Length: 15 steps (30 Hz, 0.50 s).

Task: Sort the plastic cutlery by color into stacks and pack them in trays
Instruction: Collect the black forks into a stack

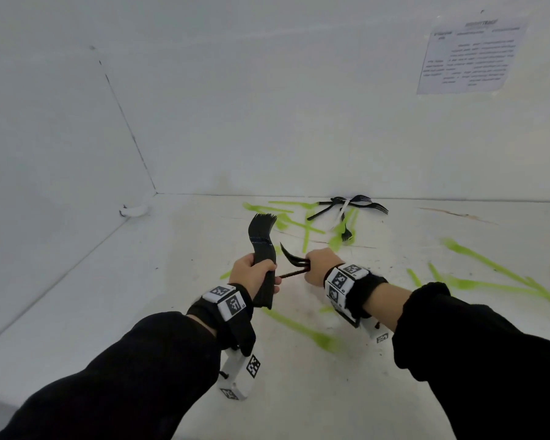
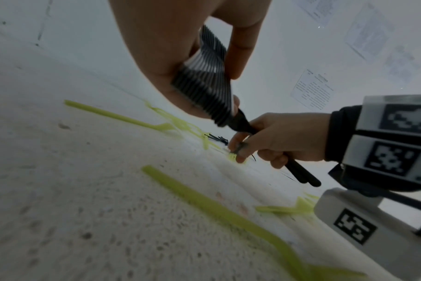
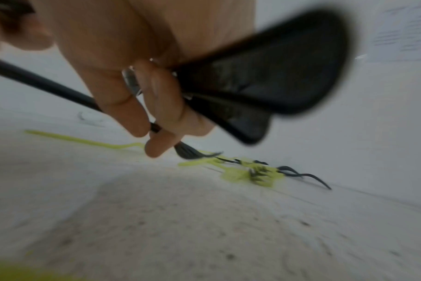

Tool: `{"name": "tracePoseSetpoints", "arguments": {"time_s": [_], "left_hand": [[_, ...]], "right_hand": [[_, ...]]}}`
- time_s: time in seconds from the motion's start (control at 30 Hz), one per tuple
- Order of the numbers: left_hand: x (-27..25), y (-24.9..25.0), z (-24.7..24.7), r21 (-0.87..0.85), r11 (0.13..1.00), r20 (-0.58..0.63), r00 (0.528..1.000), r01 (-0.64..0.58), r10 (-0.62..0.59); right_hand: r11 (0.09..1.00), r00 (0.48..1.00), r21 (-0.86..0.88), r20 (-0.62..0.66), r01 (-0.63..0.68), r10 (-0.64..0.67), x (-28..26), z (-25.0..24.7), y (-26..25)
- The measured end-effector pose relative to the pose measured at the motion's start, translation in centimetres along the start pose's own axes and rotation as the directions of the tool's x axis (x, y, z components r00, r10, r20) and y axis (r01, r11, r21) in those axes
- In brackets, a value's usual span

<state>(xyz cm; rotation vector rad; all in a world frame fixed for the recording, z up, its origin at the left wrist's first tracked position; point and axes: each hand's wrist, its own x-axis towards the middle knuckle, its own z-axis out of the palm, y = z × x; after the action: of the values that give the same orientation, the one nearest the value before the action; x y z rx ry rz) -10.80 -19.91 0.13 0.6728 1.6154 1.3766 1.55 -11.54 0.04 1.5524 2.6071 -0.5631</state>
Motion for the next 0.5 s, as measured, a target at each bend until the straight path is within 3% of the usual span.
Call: {"name": "tracePoseSetpoints", "arguments": {"time_s": [0.2,0.33,0.4,0.5], "left_hand": [[0.3,-0.5,0.6,-0.039,0.999,0.050,0.999,0.006,-0.004],[0.2,-1.0,2.2,-0.039,0.999,0.104,0.995,-0.005,0.009],[0.0,-1.3,3.4,-0.036,0.999,0.137,0.990,-0.008,0.013],[-0.4,-1.7,5.2,-0.031,0.999,0.168,0.985,-0.032,0.037]], "right_hand": [[0.948,0.969,0.308,-0.195,-0.083,0.149,-1.1,-2.9,3.3],[0.879,0.918,0.476,-0.365,0.043,0.153,-2.1,-3.1,4.8],[0.812,0.913,0.577,-0.373,0.088,0.165,-2.7,-2.7,5.1],[0.729,0.943,0.682,-0.281,0.065,0.179,-3.0,-2.0,5.1]]}}
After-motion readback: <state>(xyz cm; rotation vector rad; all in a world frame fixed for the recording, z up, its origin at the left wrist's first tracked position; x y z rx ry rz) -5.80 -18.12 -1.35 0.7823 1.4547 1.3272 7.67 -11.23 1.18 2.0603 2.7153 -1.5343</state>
